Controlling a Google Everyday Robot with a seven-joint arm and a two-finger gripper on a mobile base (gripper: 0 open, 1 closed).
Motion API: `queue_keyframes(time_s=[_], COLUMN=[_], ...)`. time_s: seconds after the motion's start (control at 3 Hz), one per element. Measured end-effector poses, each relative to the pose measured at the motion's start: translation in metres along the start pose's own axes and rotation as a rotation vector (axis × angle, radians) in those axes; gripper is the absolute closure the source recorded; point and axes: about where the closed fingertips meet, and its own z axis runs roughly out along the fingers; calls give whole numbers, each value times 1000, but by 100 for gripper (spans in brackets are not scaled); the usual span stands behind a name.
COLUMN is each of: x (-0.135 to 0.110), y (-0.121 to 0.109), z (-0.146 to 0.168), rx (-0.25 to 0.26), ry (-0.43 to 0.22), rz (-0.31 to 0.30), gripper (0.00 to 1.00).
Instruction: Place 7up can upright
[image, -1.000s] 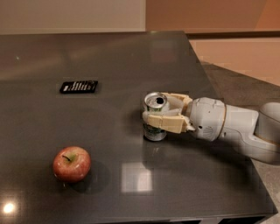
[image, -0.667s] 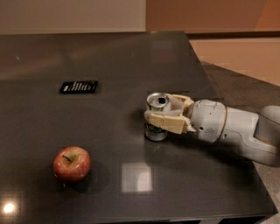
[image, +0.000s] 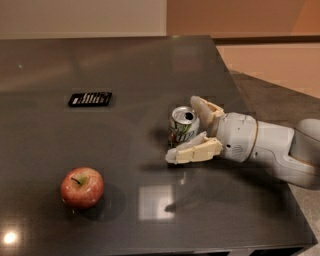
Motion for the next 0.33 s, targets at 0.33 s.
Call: queue_keyframes(time_s=[0.33], x=[0], y=[0], z=[0], rx=[0], ry=[0], rz=[0], gripper=[0])
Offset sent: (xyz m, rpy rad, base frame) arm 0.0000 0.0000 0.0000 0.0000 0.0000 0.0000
